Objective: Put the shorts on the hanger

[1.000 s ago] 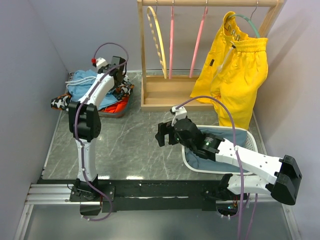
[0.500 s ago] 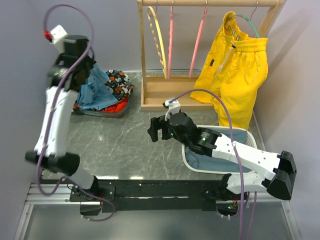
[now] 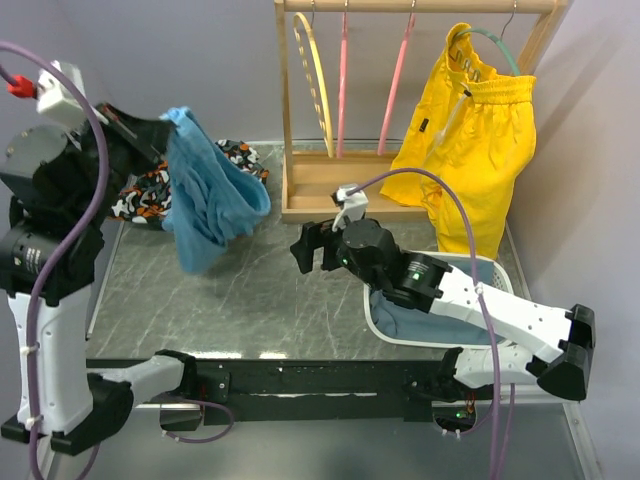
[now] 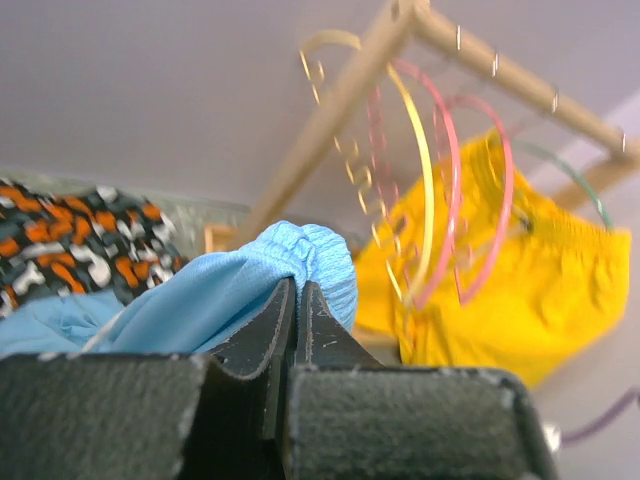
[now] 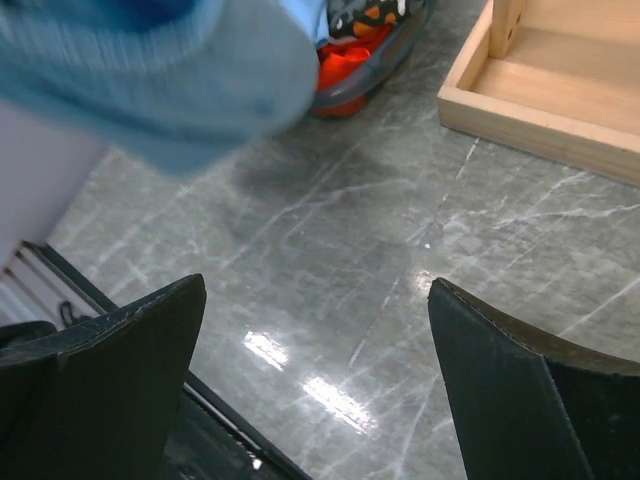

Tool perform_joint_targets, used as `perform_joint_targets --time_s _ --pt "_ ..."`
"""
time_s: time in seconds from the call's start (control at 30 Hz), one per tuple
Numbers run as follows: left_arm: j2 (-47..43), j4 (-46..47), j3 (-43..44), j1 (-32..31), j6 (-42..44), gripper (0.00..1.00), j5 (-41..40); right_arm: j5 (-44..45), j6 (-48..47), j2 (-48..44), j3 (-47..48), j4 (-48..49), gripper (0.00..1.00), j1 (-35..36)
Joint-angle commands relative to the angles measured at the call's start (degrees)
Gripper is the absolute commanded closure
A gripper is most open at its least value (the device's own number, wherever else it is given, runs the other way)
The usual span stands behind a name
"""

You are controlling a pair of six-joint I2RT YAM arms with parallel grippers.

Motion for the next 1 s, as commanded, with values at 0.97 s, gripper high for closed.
perform_joint_targets --time_s 0.97 --pt "-17.02 10.05 -32.89 -0.15 2.17 0.99 26.43 -8.21 17.74 11.38 -11.31 23.85 0.14 -2.7"
